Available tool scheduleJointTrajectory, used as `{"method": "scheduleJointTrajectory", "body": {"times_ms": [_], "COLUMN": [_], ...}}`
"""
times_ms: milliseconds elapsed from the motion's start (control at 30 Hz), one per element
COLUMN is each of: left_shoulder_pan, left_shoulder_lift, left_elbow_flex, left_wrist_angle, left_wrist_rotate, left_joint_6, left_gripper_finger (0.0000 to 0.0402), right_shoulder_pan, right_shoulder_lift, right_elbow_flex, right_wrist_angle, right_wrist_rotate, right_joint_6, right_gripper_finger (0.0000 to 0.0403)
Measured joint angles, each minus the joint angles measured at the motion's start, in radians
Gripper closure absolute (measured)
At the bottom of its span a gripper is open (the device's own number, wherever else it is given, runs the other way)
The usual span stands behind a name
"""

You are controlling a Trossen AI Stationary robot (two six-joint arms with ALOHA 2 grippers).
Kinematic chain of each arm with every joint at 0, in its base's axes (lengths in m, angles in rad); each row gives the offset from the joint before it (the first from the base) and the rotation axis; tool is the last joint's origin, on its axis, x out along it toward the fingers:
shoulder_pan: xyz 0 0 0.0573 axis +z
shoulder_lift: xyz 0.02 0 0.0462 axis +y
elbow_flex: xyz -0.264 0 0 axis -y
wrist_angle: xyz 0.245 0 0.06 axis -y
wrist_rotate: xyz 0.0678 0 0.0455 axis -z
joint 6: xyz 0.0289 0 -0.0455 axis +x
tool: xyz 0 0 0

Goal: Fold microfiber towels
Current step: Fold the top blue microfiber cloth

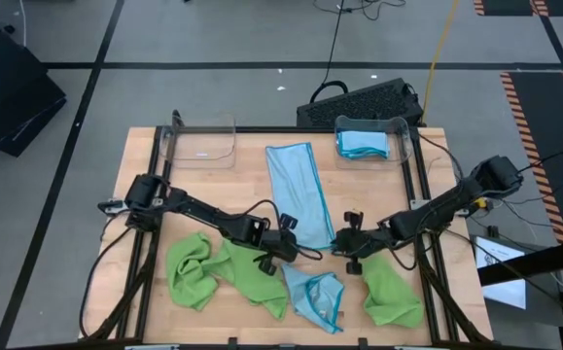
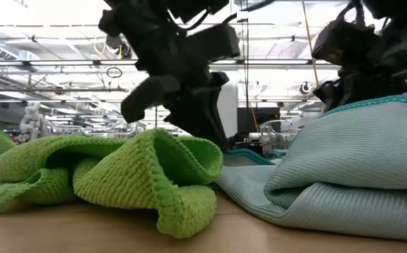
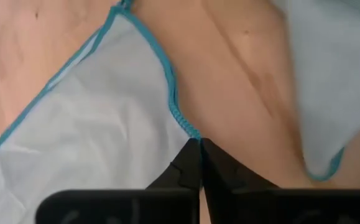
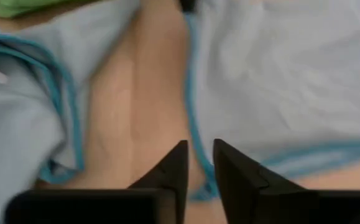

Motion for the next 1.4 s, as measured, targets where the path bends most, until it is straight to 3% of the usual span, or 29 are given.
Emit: {"method": "scheduleJointTrajectory", "body": {"times_ms": [167, 333, 867, 1033, 1400], "left_shoulder_pan": [0.007, 0.006, 0.013, 0.013, 0.013], "left_shoulder_lift": [-0.004, -0.045, -0.082, -0.082, -0.082], "left_elbow_flex": [-0.001, 0.0, 0.001, 0.001, 0.001], "left_wrist_angle": [0.008, -0.009, -0.017, -0.016, -0.012], "left_wrist_rotate": [-0.038, -0.07, -0.071, -0.072, -0.072], "left_joint_6": [-0.01, -0.045, -0.053, -0.053, -0.066], "left_gripper_finger": [0.0398, 0.0393, 0.0391, 0.0397, 0.0396], "right_shoulder_pan": [0.011, 0.019, 0.016, 0.012, 0.011], "right_shoulder_lift": [0.114, 0.168, 0.185, 0.188, 0.254], "right_elbow_flex": [0.001, 0.001, -0.003, -0.053, -0.161], "right_wrist_angle": [0.051, 0.047, 0.049, 0.115, 0.337], "right_wrist_rotate": [-0.001, 0.065, 0.137, 0.157, 0.166], "right_joint_6": [-0.066, -0.106, -0.217, -0.209, -0.207], "right_gripper_finger": [0.0266, 0.0231, 0.0217, 0.0251, 0.0392]}}
